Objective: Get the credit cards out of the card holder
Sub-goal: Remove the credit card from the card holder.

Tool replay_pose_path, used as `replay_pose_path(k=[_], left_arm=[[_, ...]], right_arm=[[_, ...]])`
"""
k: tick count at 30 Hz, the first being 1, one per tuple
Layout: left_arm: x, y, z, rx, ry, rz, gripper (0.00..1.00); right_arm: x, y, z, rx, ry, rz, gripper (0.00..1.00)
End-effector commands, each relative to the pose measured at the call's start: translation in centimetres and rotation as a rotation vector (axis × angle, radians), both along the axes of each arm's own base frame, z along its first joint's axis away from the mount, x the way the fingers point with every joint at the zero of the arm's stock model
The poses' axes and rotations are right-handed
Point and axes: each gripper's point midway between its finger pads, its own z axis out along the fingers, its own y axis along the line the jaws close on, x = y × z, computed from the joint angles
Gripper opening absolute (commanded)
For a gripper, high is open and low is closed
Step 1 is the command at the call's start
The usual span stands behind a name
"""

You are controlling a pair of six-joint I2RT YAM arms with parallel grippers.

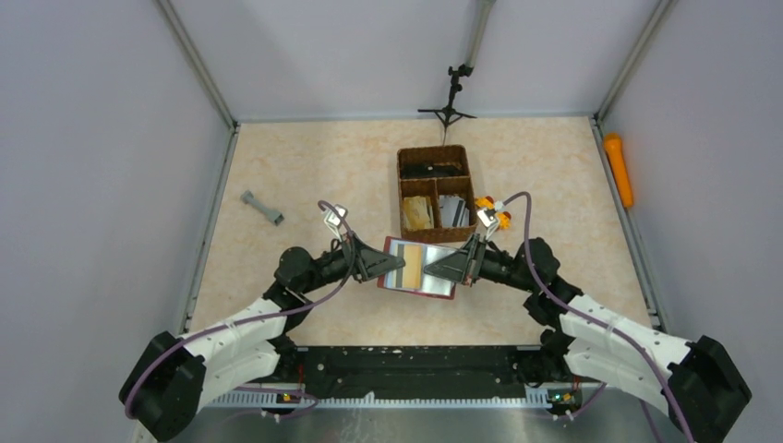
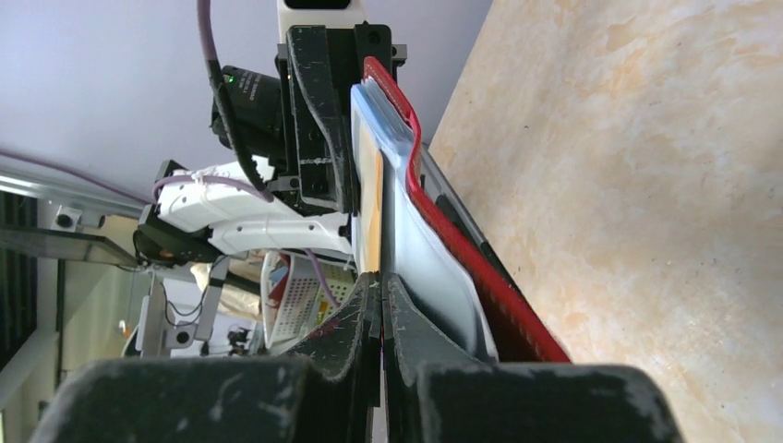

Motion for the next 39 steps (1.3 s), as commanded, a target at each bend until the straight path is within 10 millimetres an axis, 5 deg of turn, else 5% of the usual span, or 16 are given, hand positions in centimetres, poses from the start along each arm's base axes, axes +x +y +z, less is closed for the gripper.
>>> replay_pose_path(k=[1,5,8,11,22,26,31,39], left_arm=[[0.3,0.9,1.7,-0.074,-0.031,0.037,0.00],[0.2,0.7,1.8,-0.077,-0.031,0.018,0.05],[0.1,0.6,2.1,-0.091,-0.034,0.002,0.02],[-0.2,0.2,2.3,-0.085,-0.053,-0.031,0.00],[0.0,-0.3,2.0,-0.073,-0.047,-0.047,0.04],[0.1,-0.6,1.7,-0.065,-0.040,-0.060,0.11],[0.1,-0.7,1.5,-0.077,-0.032,-0.070,0.33],[0.1,-0.5,1.5,-0.107,-0.025,-0.058,0.34]], right_arm=[[0.6,-0.6,0.8,-0.005,-0.041,-0.030,0.00],[0.3,-0.5,1.1,0.013,-0.046,-0.011,0.00],[0.0,-0.1,1.4,0.033,-0.043,0.022,0.24],[-0.3,0.3,1.4,0.054,-0.028,0.062,0.34],[-0.2,1.1,1.5,0.080,-0.019,0.098,0.36],[-0.2,1.2,1.6,0.087,-0.019,0.100,0.30],[0.0,1.2,1.6,0.094,-0.010,0.091,0.01],[0.1,0.9,1.1,0.078,0.001,0.071,0.00]])
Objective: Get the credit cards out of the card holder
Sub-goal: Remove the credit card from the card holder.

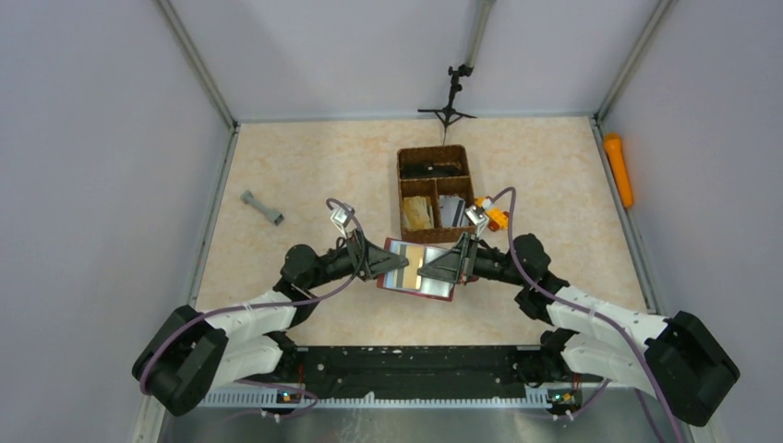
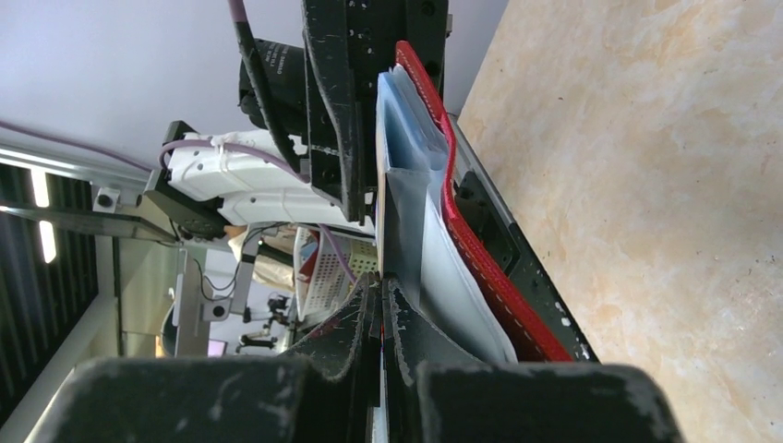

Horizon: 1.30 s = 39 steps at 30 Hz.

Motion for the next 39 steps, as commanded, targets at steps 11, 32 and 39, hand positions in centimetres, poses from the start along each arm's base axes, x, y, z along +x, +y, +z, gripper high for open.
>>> replay_pose_path(k=[11,32,39], left_arm=[[-0.4,0.6,2.5,-0.079,-0.093,0.019,0.21],[-0.1,0.9,2.2,-0.053,-0.095,0.043,0.00],[-0.1,1.1,2.3,-0.054,-0.095,0.058,0.00]], right_arm=[[0.5,-1.3,0.5,0.000,-0.047,-0.057,0.00],[0.8,-2.2,0.3,-0.025,-0.058,-0.084,0.00],[0.9,-2.5,0.3,-0.035,-0.062,-0.097,0.00]])
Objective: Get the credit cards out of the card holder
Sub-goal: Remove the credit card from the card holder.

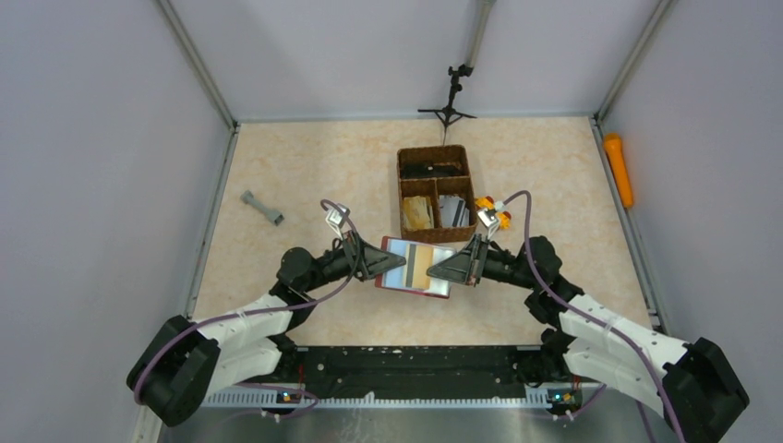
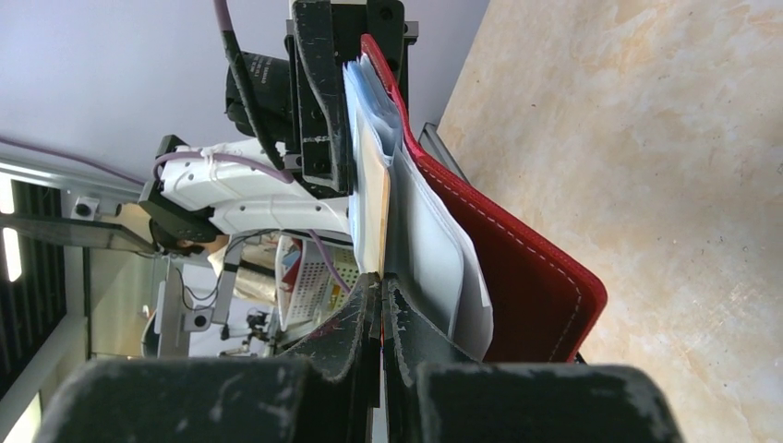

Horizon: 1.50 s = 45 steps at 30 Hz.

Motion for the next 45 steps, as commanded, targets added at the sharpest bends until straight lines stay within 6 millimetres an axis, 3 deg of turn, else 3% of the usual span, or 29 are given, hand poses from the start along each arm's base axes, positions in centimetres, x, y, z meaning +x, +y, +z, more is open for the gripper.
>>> replay_pose_path(k=[1,5,10,14,22,24,27,33,36,45], left_arm=[[-0.2,0.4,1.4,-0.033,-0.066,0.014,0.00],[0.1,0.1,0.5,0.012,-0.045,0.009,0.00],[0.1,-0.2,0.6,0.025,-0.056,-0.006,0.00],[0.1,-0.3,0.5,0.030,-0.057,-0.010,0.00],[0.2,-0.4,0.6,0.023,-0.058,-0.016,0.00],[0.2,-0.4,0.6,0.018,-0.055,-0.018,0.00],[0.3,-0.5,0.7,0.017,-0.051,-0.024,0.00],[0.4,-0.7,0.3,0.039,-0.057,-0.030,0.13],[0.3,-0.6,0.2,0.048,-0.073,-0.027,0.00],[1.0,0.7,0.0,0.050,-0.035,0.061,0.00]], right_arm=[[0.8,-0.6,0.4,0.002,-0.041,-0.042,0.00],[0.7,-0.4,0.7,0.015,-0.046,-0.028,0.00],[0.5,0.0,1.2,0.053,-0.051,0.005,0.21],[0.5,0.2,1.3,0.071,-0.048,0.017,0.25],[0.6,0.4,0.9,0.062,-0.036,0.023,0.21],[0.8,0.4,0.6,0.048,-0.031,0.020,0.17],[1.0,0.5,0.0,0.019,-0.018,0.013,0.00],[1.4,0.1,-1.3,-0.064,-0.003,-0.024,0.00],[1.7,-0.3,-1.5,-0.103,-0.014,-0.051,0.00],[2.2,-1.7,-1.5,-0.173,-0.033,-0.099,0.00]])
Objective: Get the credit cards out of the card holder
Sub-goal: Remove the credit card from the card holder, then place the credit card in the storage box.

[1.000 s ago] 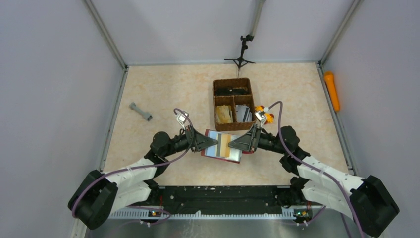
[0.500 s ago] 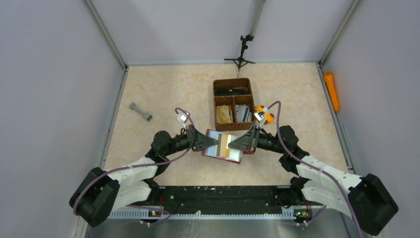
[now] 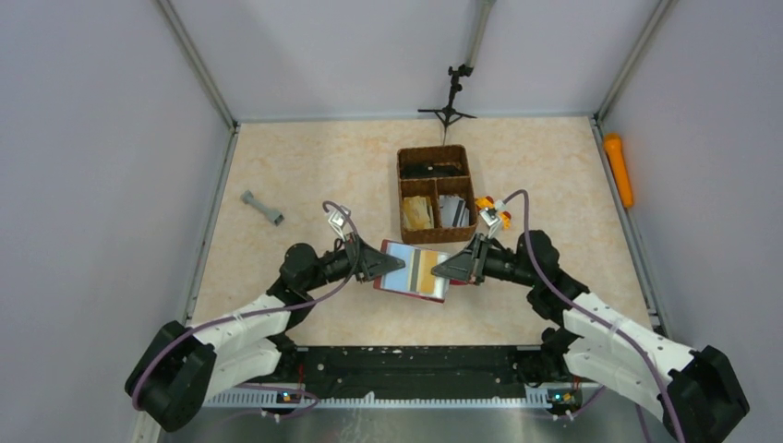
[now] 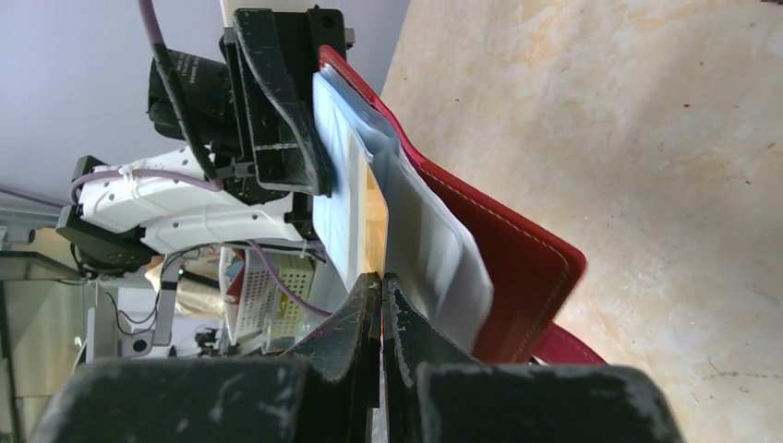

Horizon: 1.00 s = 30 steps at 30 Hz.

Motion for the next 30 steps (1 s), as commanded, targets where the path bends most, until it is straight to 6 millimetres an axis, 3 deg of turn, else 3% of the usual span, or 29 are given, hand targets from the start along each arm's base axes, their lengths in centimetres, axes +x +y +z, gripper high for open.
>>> replay_pose_path(k=[1,6,11,16,30], left_arm=[[0.8,0.9,2.6,-0.060,-0.076,0.064,0.00],[1.9,2.4,1.3,-0.019,-0.047,0.136,0.00],[3.5,4.3,-1.6,0.175,-0.008,0.236,0.00],[3.4,4.7,-2.0,0.249,-0.018,0.235,0.00],[2.5,6.1,-4.7,0.491,-0.034,0.176,0.00]], right_arm=[[1.2,-1.0,0.8,-0.034,-0.045,-0.055,0.00],[1.6,-1.7,0.9,-0.056,-0.060,-0.074,0.00],[2.6,-2.1,1.5,-0.091,-0.085,-0.095,0.00],[4.2,-1.6,2.0,-0.102,-0.099,-0.098,0.00],[14.6,-1.3,0.8,-0.410,-0.137,-0.169,0.00]])
